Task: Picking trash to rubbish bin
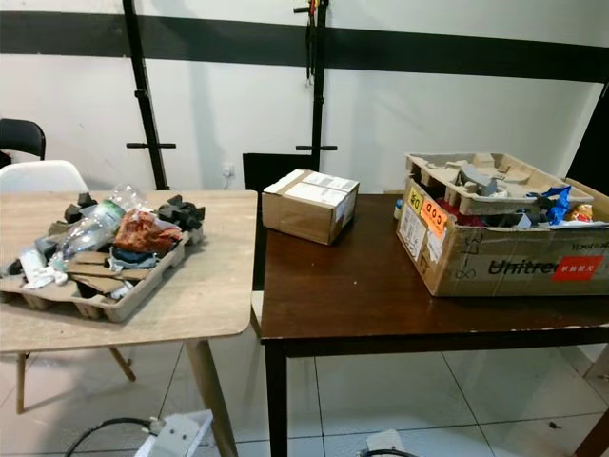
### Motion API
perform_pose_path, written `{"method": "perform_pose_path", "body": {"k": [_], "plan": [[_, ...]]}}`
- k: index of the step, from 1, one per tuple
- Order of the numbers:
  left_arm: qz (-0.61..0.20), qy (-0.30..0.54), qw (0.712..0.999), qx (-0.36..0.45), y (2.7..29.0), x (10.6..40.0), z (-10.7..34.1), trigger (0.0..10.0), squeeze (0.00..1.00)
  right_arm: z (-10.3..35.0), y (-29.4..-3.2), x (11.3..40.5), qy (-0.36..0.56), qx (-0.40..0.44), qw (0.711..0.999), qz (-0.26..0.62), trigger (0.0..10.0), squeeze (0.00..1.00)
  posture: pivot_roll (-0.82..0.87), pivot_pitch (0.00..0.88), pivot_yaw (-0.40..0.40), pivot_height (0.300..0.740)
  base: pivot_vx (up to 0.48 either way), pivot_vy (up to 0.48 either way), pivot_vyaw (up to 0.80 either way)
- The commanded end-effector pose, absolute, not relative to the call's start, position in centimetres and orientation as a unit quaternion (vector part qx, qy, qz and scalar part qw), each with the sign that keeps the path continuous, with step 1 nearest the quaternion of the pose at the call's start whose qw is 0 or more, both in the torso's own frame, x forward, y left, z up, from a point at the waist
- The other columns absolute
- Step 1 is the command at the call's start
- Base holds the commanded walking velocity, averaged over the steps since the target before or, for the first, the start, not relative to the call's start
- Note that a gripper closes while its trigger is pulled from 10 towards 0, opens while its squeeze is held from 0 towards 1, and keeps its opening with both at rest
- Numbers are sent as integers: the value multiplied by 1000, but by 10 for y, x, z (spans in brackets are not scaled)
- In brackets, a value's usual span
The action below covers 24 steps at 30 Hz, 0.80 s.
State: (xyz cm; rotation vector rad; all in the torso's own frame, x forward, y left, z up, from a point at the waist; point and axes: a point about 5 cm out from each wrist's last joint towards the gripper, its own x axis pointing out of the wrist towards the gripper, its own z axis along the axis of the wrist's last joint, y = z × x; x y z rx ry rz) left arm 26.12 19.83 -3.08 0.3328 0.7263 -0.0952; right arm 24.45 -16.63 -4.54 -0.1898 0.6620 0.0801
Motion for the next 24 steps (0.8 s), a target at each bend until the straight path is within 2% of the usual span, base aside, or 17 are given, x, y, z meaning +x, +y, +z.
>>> {"method": "perform_pose_path", "body": {"k": [1, 8, 10, 12, 14, 17, 24], "plan": [[-48, 356, 918, 167, 199, 261, -32, 10000, 0, -44, -169, 247, 325, -102, 939, 41, 10000, 0, 11, 28, -15, 740, 0, 0, 0], [-54, 358, 916, 172, 197, 259, -34, 10000, 0, -44, -175, 247, 332, -103, 937, 30, 10000, 0, 9, 48, -19, 740, 0, 0, 0], [-67, 378, 906, 181, 196, 244, -45, 10000, 0, -53, -174, 234, 355, -106, 928, 38, 10000, 0, 7, 86, -26, 740, 0, 0, 0], [-70, 383, 903, 182, 196, 240, -48, 10000, 0, -56, -174, 231, 360, -107, 926, 41, 10000, 0, 7, 86, -26, 740, 0, 0, 0], [-75, 415, 889, 179, 199, 214, -64, 10000, 0, -68, -174, 210, 384, -112, 915, 50, 10000, 0, 7, 120, -33, 740, 0, 0, 0], [-73, 427, 884, 174, 201, 202, -70, 10000, 0, -73, -174, 200, 395, -115, 910, 54, 10000, 0, 8, 134, -35, 740, 0, 0, 0], [-76, 419, 889, 170, 200, 204, -68, 10000, 0, -74, -174, 198, 397, -114, 909, 54, 10000, 0, 9, 154, -33, 740, 0, 0, 0]]}}
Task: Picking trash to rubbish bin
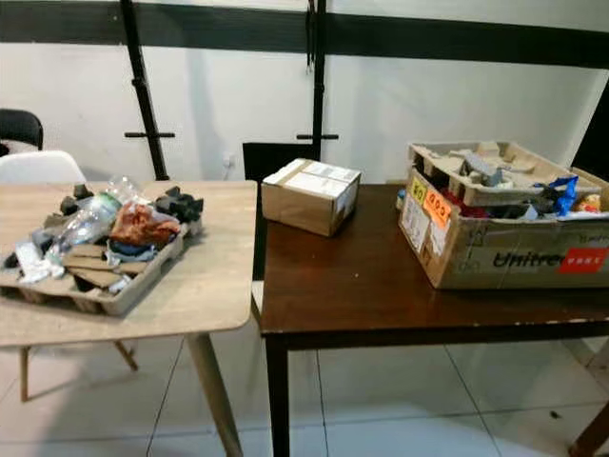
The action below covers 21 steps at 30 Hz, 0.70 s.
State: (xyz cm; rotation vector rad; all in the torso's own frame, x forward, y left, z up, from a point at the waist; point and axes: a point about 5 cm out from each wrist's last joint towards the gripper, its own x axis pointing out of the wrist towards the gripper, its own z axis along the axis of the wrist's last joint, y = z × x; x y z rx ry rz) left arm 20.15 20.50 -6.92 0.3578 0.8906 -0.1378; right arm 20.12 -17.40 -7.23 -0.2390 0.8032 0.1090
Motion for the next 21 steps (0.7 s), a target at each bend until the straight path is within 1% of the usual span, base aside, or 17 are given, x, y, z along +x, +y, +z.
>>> {"method": "perform_pose_path", "body": {"k": [1, 7, 12, 21], "plan": [[-76, 414, 891, 168, 199, 207, -66, 10000, 0, -73, -173, 200, 394, -113, 911, 54, 10000, 0, 9, 154, -33, 740, 0, 0, 0], [-73, 386, 906, 161, 195, 224, -56, 10000, 0, -68, -169, 211, 380, -109, 917, 51, 10000, 0, 8, 129, -23, 740, 0, 0, 0], [-63, 363, 917, 155, 193, 237, -48, 10000, 0, -65, -168, 215, 372, -107, 921, 48, 10000, 0, 9, 125, -23, 740, 0, 0, 0], [-46, 351, 926, 134, 190, 244, -43, 10000, 0, -64, -169, 216, 370, -104, 922, 41, 10000, 0, 1, 109, -16, 740, 0, 0, 0]]}}
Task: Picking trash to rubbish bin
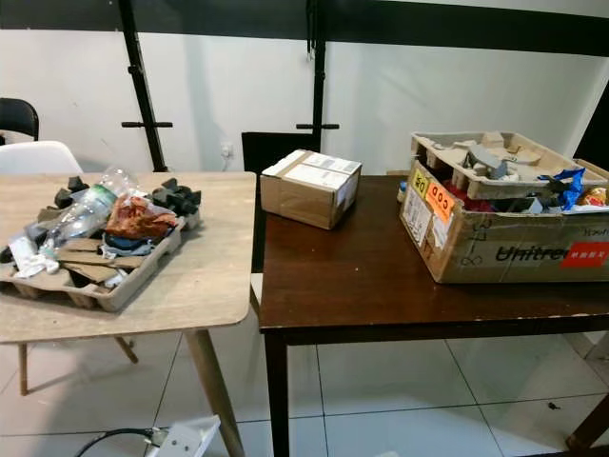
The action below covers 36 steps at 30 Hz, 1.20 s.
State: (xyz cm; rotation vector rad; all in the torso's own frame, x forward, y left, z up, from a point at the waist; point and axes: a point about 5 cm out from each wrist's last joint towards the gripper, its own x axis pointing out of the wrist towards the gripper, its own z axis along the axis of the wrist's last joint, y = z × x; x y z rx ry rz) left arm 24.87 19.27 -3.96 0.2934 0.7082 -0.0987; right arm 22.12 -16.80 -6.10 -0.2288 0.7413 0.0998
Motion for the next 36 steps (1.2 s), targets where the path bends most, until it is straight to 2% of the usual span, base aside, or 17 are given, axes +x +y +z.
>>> {"method": "perform_pose_path", "body": {"k": [1, 11, 30, 36], "plan": [[-46, 350, 926, 133, 190, 244, -43, 10000, 0, -64, -169, 216, 370, -104, 922, 41, 10000, 0, 1, 109, -16, 740, 0, 0, 0], [-44, 344, 932, 106, 186, 246, -42, 10000, 0, -63, -169, 219, 367, -104, 924, 40, 10000, 0, 0, 103, -20, 740, 0, 0, 0], [-56, 355, 925, 125, 185, 242, -46, 10000, 0, -63, -169, 218, 367, -105, 923, 41, 10000, 0, -5, 89, -14, 740, 0, 0, 0], [-45, 351, 931, 90, 181, 245, -44, 10000, 0, -62, -170, 219, 367, -108, 923, 39, 10000, 0, -8, 84, -15, 740, 0, 0, 0]]}}
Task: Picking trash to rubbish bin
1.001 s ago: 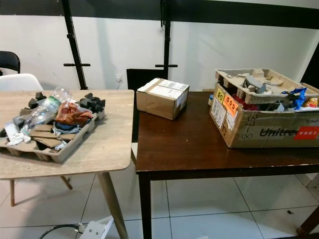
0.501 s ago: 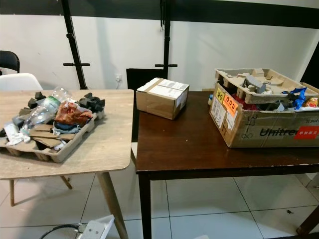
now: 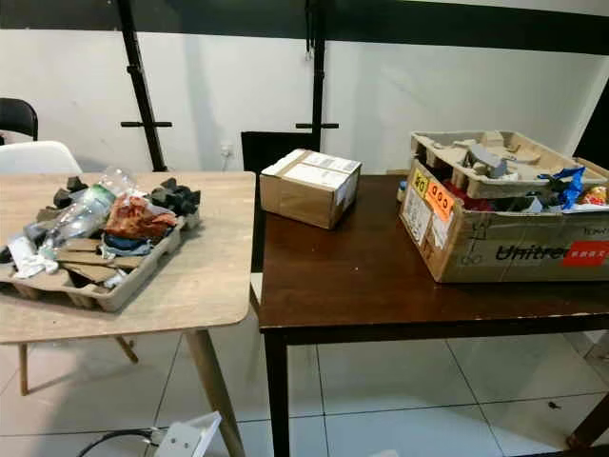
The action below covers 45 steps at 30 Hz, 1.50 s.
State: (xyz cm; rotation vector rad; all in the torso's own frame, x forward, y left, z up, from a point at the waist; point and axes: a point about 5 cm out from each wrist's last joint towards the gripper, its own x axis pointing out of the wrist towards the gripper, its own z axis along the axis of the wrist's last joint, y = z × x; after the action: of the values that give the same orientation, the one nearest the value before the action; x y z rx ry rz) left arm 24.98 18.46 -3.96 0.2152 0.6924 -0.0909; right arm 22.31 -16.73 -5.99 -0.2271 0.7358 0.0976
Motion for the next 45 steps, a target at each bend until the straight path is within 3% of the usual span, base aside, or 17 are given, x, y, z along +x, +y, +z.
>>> {"method": "perform_pose_path", "body": {"k": [1, 10, 45], "plan": [[-45, 351, 931, 90, 181, 245, -44, 10000, 0, -62, -170, 219, 367, -108, 923, 39, 10000, 0, -8, 84, -15, 740, 0, 0, 0], [-55, 347, 931, 94, 179, 246, -44, 10000, 0, -62, -171, 220, 365, -109, 924, 40, 10000, 0, -12, 69, -16, 740, 0, -196, 0], [-53, 347, 932, 92, 178, 246, -44, 10000, 0, -60, -173, 222, 361, -113, 925, 42, 10000, 0, -15, 68, -23, 740, 0, -480, 0]]}}
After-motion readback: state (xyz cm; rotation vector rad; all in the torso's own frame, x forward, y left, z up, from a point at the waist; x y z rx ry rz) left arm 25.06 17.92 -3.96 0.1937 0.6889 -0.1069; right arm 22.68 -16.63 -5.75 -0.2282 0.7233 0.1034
